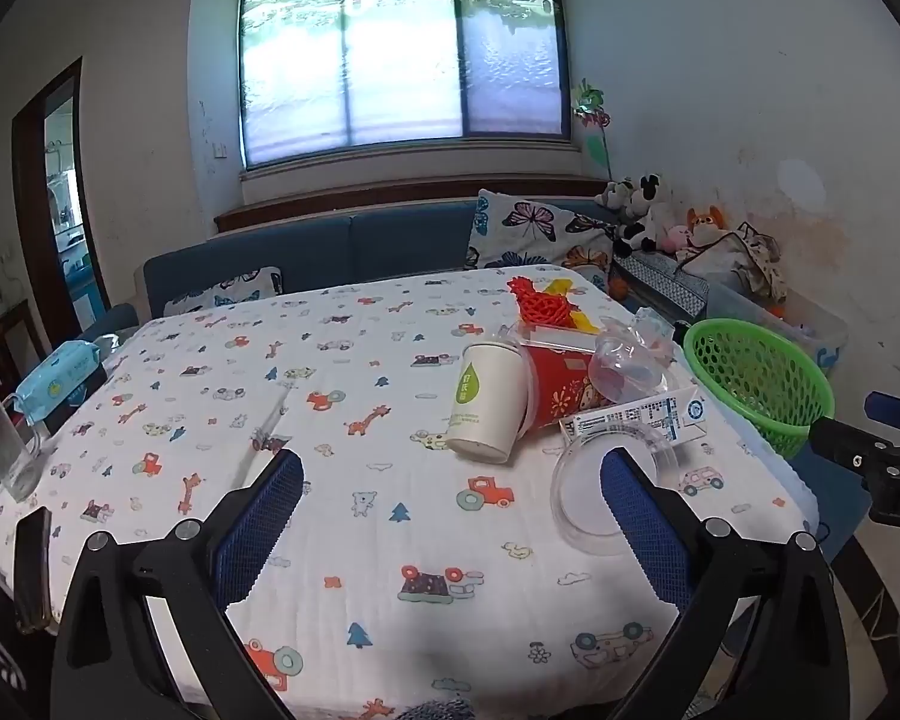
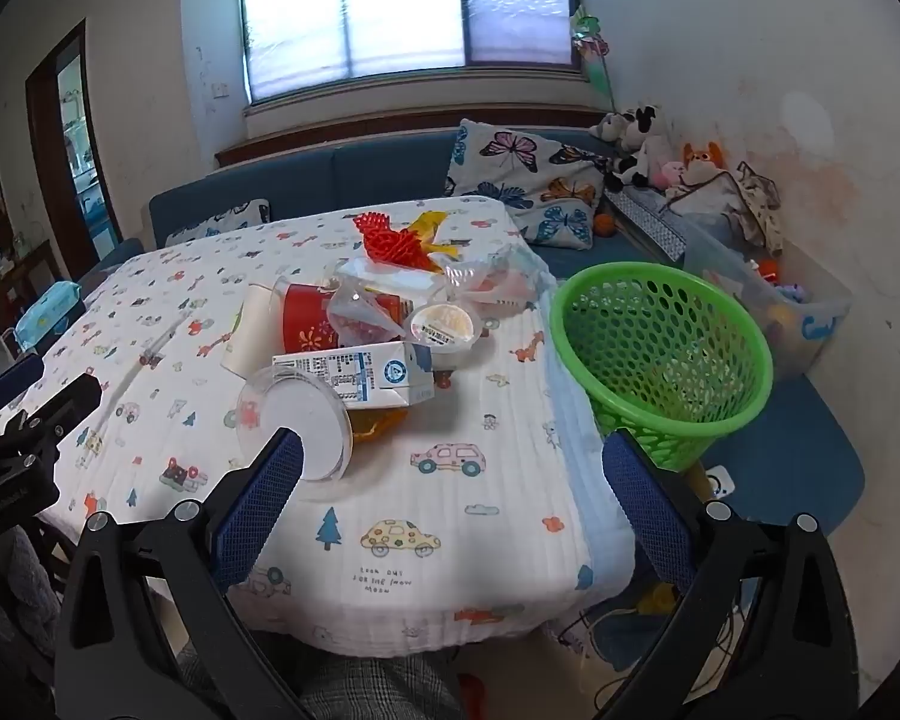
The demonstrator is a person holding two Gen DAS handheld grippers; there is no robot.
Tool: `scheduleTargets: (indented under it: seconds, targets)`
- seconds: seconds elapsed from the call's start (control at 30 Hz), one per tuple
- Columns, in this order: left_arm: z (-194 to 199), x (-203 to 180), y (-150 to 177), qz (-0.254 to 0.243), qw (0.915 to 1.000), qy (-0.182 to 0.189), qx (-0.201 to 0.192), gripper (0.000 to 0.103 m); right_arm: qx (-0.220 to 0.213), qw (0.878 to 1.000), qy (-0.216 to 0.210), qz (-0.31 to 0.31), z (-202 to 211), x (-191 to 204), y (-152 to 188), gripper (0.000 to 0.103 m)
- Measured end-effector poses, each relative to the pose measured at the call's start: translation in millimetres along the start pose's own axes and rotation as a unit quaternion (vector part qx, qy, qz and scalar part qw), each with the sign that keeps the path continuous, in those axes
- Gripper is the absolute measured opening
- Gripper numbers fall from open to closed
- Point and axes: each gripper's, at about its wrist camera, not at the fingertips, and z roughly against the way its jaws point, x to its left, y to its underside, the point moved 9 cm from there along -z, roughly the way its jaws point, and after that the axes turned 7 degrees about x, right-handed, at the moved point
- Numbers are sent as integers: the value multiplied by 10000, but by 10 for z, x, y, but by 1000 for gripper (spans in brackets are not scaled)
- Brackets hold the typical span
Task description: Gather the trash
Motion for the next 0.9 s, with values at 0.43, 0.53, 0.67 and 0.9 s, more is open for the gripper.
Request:
scheduleTargets:
  seconds: [0.43, 0.53, 0.67, 0.9]
  targets:
    - [-2, -2, 21, -3, 10000, -3, 48, 96, 0, 10000, 35, -32, -12, -36, -10, 99]
    - [-2, -3, 22, -7, 10000, -9, 44, 96, -7, 10000, 36, -23, -17, -36, -16, 99]
    - [-27, -8, 71, 3, 10000, -13, 53, 96, -5, 10000, 23, -5, -12, -2, -11, 99]
    - [-42, -17, 87, 16, 10000, 1, 58, 96, -3, 10000, 17, -6, -11, -4, -12, 99]
